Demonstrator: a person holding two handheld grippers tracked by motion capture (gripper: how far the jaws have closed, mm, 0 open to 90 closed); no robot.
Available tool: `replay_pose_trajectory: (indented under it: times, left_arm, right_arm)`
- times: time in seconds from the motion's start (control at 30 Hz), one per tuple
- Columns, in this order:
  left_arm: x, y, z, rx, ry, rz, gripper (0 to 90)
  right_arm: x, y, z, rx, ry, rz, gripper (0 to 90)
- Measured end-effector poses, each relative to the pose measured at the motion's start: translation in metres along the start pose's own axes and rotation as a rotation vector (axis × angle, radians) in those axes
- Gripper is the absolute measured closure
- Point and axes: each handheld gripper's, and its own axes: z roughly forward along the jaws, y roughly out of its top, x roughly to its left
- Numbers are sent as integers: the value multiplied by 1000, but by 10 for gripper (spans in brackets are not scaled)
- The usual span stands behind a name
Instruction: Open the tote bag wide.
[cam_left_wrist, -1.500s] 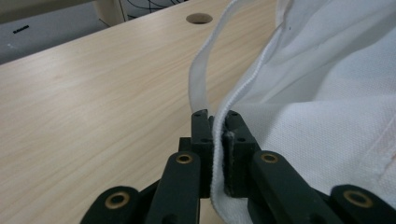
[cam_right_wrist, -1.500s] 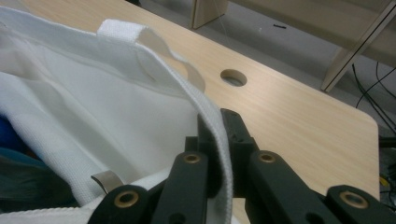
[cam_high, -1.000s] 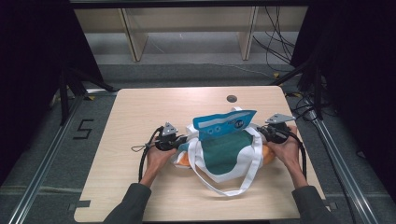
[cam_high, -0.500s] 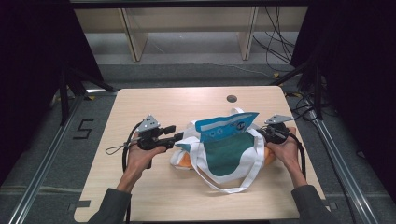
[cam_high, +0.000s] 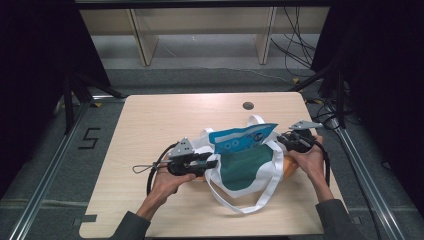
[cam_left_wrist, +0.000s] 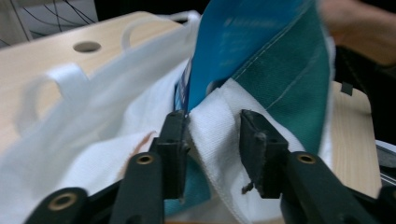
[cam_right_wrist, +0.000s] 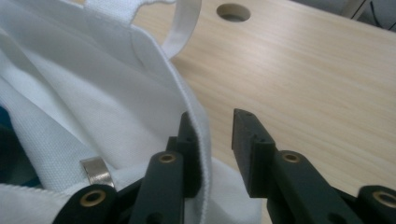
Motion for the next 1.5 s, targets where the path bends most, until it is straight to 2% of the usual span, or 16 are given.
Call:
replay_pose_trajectory:
  times: [0.07, 0.13, 0.17, 0.23, 0.37, 0.4, 0.47, 0.57, 0.9, 1.0, 1.1, 1.13, 1.17, 1.33, 1.37, 1.5]
  left_arm:
    - [1, -3, 4, 14, 27, -8, 686]
    - [2, -5, 6, 19, 39, -14, 695]
    - [2, -5, 7, 20, 41, -18, 705]
    - [2, -6, 8, 20, 51, -22, 710]
    - [0, -7, 10, 32, 75, -13, 731]
    - [-1, -8, 10, 36, 84, -2, 735]
    - [-2, -9, 10, 46, 96, -4, 746]
    - [-2, -9, 11, 52, 95, 10, 765]
    - [-1, -11, 11, 52, 110, 7, 789]
    - [-1, -11, 11, 47, 99, -9, 789]
    - [-1, -12, 11, 56, 103, 6, 790]
    - [-1, -12, 11, 55, 101, 2, 791]
    - [-1, -12, 12, 55, 102, -4, 792]
    - [-4, -14, 13, 62, 115, 32, 797]
    - [-4, -15, 13, 62, 110, 19, 801]
    - [-4, -21, 21, 114, 126, 72, 812]
  right_arm:
    - [2, 7, -27, -28, -8, 30, 643]
    - [1, 8, -34, -35, -8, 9, 641]
    - [4, 10, -55, -66, 13, 42, 624]
    - [5, 11, -64, -92, 34, 45, 619]
    - [25, 18, -102, -148, 119, 59, 594]
    - [27, 19, -107, -173, 137, 21, 597]
    - [49, 18, -125, -169, 203, 9, 600]
    - [65, 14, -130, -139, 234, -1, 605]
    - [80, -4, -127, -84, 360, 32, 530]
    - [89, -5, -116, -61, 369, -11, 505]
    - [102, -9, -97, 2, 314, -51, 503]
    - [103, -11, -89, 11, 262, -110, 713]
    - [104, -13, -88, 24, 240, -137, 781]
    - [95, -25, -75, 32, 257, -182, 859]
    - [95, -29, -73, 49, 271, -160, 864]
    - [93, -54, -36, 151, 260, -159, 872]
